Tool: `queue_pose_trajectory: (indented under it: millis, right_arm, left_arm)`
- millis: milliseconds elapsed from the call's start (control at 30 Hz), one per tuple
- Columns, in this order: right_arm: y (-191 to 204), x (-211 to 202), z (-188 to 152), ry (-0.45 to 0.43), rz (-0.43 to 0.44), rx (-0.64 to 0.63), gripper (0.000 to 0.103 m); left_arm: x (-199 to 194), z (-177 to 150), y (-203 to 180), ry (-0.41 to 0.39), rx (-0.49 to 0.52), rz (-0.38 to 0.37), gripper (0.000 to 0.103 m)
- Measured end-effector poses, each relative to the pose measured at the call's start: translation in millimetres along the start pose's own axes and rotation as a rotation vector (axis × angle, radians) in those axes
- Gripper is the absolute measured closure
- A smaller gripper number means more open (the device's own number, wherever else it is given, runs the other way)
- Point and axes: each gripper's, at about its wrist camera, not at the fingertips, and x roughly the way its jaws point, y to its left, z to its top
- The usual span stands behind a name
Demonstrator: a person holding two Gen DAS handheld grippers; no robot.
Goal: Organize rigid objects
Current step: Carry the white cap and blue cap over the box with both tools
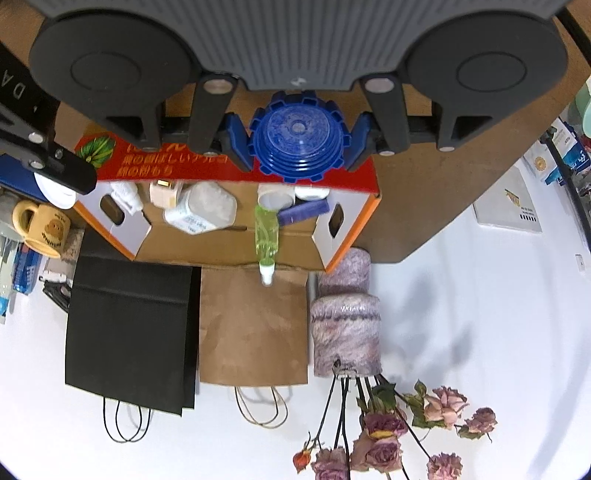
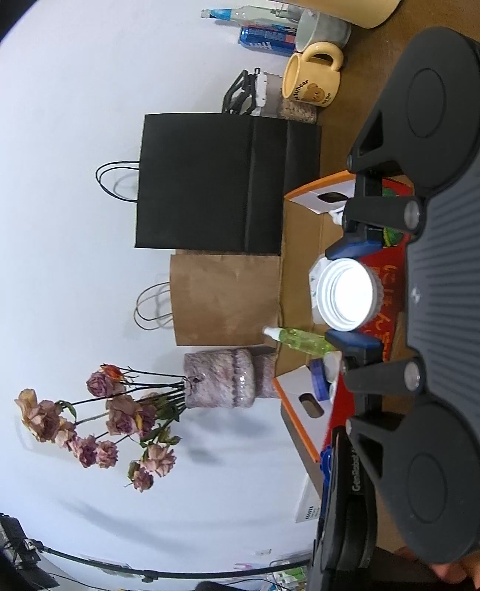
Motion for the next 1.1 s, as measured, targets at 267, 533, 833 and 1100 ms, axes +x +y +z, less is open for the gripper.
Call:
queue_pose_trajectory:
  millis: [267, 533, 833, 1100]
  right_arm:
    - [-1.0, 13.3, 10.1, -0.026, -0.005, 0.023, 0.064]
    - [-2.5, 31.8, 17.5, -0.041, -0.002, 0.03, 0.064]
    - [-6.5, 54.3, 23.4, -0.053, -0.003, 0.036, 0.064]
    - [-12.1, 82.3, 25.6, -0.046, -0.007, 0.04, 0.064]
  left_arm:
    - [10.3, 14.0, -3.4, -0.024, -0.028, 0.009, 0.047]
    - [24.6, 26.2, -7.2, -0.048, -0.03, 0.013, 0.047]
    - [46.0, 36.0, -9.9, -0.048, -0.032, 0.01, 0.047]
    - [69.8, 46.6, -11.0, -0.044, -0.027, 0.007, 0.047]
